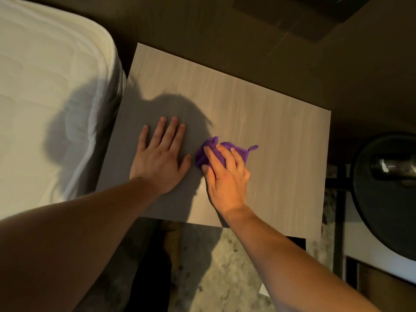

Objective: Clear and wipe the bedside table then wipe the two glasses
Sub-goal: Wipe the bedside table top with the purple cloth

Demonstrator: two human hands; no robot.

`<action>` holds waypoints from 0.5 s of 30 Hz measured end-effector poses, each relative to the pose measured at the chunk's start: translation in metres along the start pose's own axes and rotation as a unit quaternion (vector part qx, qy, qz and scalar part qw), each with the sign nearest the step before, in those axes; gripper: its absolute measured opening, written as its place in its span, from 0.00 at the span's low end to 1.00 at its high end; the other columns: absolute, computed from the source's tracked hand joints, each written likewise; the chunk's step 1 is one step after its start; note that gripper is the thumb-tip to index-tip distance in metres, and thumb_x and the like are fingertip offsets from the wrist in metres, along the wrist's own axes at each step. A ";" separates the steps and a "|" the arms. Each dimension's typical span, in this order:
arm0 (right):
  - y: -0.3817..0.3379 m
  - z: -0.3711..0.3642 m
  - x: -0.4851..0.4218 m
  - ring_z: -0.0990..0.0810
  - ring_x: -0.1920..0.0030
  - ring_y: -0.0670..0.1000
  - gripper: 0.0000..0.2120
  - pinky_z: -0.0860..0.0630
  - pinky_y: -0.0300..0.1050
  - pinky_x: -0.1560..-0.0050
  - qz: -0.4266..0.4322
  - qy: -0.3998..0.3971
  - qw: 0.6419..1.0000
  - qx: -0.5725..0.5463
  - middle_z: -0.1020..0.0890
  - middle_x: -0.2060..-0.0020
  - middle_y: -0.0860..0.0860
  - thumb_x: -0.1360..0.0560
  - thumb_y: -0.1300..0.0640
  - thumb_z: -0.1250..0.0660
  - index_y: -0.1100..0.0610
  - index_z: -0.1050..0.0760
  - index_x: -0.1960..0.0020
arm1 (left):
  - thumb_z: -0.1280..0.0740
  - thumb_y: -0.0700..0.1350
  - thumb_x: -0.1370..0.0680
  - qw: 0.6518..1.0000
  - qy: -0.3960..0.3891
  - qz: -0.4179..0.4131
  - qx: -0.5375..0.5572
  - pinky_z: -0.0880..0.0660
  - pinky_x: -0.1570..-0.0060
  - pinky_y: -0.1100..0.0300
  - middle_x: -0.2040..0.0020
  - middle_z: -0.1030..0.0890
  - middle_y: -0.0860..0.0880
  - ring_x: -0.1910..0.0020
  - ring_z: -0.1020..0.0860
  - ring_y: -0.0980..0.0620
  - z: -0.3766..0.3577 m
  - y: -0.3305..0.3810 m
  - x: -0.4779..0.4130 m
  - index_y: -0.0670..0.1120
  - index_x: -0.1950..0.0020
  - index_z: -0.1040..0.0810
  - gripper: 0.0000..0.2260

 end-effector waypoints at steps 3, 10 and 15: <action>0.001 -0.010 0.038 0.33 0.27 0.57 0.21 0.30 0.57 0.38 0.004 0.008 1.000 -0.007 0.25 0.27 0.48 0.18 0.43 0.41 0.41 0.28 0.26 | 0.54 0.66 0.16 1.000 0.006 -0.002 0.001 0.57 0.18 0.38 0.13 0.53 0.47 0.14 0.57 0.45 -0.001 0.000 0.001 0.50 0.14 0.57 0.35; 0.002 -0.014 0.127 0.29 0.43 0.53 0.18 0.26 0.51 0.47 0.035 0.009 0.998 -0.048 0.20 0.36 0.48 0.17 0.42 0.44 0.41 0.23 0.31 | 0.54 0.66 0.16 1.000 0.010 -0.011 0.010 0.58 0.18 0.39 0.13 0.51 0.47 0.14 0.57 0.45 0.001 -0.001 0.001 0.49 0.14 0.54 0.35; 0.010 0.021 0.112 0.27 0.42 0.52 0.16 0.27 0.47 0.41 -0.001 -0.003 0.981 -0.194 0.21 0.38 0.46 0.18 0.46 0.40 0.41 0.22 0.33 | 0.55 0.66 0.16 1.000 0.002 -0.012 0.014 0.60 0.18 0.39 0.13 0.54 0.48 0.14 0.59 0.45 -0.002 -0.003 0.000 0.50 0.14 0.57 0.35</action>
Point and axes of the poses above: each hand's wrist, its own x-axis away from the middle knuckle, its own z-axis out of the back of the hand, y = z × x, the point moved 2 cm from there along -x, towards the middle knuckle
